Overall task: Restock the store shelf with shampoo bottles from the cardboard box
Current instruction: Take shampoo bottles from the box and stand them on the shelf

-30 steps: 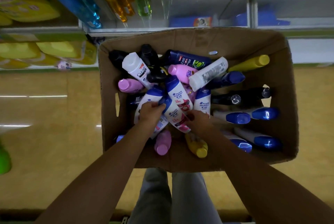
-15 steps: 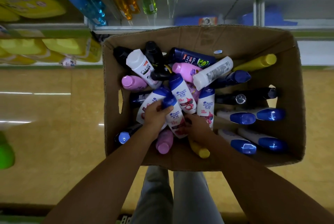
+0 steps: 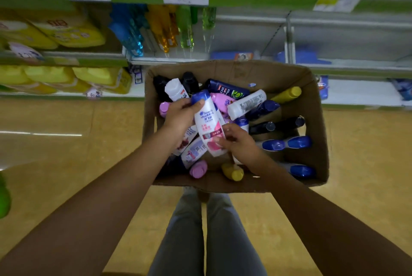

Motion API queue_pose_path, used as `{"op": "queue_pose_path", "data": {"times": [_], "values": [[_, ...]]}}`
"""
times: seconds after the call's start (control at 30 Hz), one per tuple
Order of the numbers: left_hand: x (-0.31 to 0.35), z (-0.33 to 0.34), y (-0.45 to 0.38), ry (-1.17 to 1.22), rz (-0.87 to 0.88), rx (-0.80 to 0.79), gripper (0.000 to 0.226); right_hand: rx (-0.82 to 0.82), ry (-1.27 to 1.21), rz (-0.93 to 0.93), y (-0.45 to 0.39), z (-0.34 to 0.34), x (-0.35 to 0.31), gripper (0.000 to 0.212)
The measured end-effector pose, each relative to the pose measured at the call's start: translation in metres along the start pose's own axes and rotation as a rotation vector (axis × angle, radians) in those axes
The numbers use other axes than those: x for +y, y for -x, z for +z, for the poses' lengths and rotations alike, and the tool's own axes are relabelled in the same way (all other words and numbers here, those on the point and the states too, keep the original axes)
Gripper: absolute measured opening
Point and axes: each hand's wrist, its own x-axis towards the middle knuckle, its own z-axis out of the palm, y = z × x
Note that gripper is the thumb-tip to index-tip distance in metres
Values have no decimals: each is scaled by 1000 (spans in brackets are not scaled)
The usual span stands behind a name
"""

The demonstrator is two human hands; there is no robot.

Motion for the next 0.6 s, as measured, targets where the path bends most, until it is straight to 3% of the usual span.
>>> {"op": "queue_pose_path", "data": {"times": [0.23, 0.6], "values": [[91, -12, 56, -4, 203, -16, 5, 13, 3, -196, 61, -8, -97, 30], [231, -39, 158, 54, 558, -10, 21, -6, -121, -531, 142, -3, -225, 44]]}}
